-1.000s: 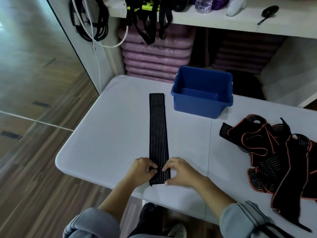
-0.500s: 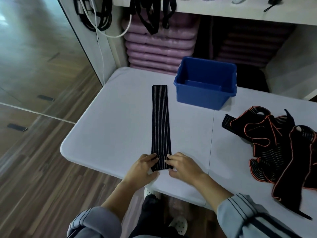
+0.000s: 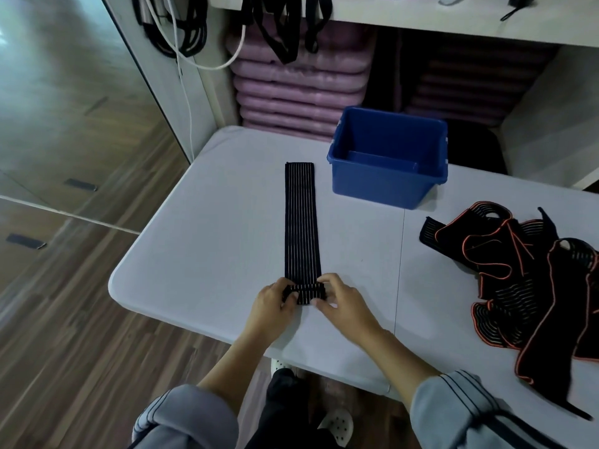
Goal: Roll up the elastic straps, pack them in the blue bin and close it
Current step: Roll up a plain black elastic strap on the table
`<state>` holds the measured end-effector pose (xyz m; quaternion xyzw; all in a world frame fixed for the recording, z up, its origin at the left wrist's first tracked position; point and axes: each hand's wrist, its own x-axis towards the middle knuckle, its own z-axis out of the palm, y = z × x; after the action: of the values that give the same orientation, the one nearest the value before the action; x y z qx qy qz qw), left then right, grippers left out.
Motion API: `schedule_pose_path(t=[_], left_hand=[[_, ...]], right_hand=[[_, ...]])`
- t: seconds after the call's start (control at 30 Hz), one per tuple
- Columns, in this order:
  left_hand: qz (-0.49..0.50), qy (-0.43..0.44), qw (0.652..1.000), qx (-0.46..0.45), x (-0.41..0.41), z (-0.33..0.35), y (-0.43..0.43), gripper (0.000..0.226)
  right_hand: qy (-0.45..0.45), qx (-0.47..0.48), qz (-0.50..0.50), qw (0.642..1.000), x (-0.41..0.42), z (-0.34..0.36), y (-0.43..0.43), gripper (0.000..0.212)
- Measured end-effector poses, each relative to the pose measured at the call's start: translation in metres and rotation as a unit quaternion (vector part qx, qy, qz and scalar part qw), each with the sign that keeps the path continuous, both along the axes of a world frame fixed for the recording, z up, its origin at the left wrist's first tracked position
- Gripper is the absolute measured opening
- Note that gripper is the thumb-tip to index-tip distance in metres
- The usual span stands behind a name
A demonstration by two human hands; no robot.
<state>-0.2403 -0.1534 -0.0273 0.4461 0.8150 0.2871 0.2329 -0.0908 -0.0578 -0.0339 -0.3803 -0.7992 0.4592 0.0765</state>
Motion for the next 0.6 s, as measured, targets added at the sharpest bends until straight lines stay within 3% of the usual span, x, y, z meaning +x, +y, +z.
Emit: schedule_pose_path(t=[0.17,0.33,0.43,0.5,0.6], left_hand=[[0.074,-0.032,0.997,-0.015,0.0,-0.006,0.01,0.025],[0.087,-0.022,0.996,-0.022,-0.004,-0.007,0.018,0.028],[0.076,0.006,0.996,-0.042,-0.007,-0.006,0.018,0.036],[0.065,0.025,0.997,-0.044,-0.008,-0.005,0.017,0.036],[-0.018,0.08,0.997,-0.011,-0.012,-0.006,0.017,0.022]], right_hand=[[-0.012,-0.031,-0.13,0.991,-0.015,-0.009,0.005,0.015],[-0.035,-0.034,-0.175,0.983,-0.021,-0.012,0.008,0.016],[-0.048,-0.021,-0.146,0.988,-0.02,-0.012,0.012,0.024],[-0.038,0.067,-0.097,0.992,-0.019,-0.01,0.014,0.03],[0.001,0.195,0.048,0.98,-0.016,-0.006,0.018,0.017]])
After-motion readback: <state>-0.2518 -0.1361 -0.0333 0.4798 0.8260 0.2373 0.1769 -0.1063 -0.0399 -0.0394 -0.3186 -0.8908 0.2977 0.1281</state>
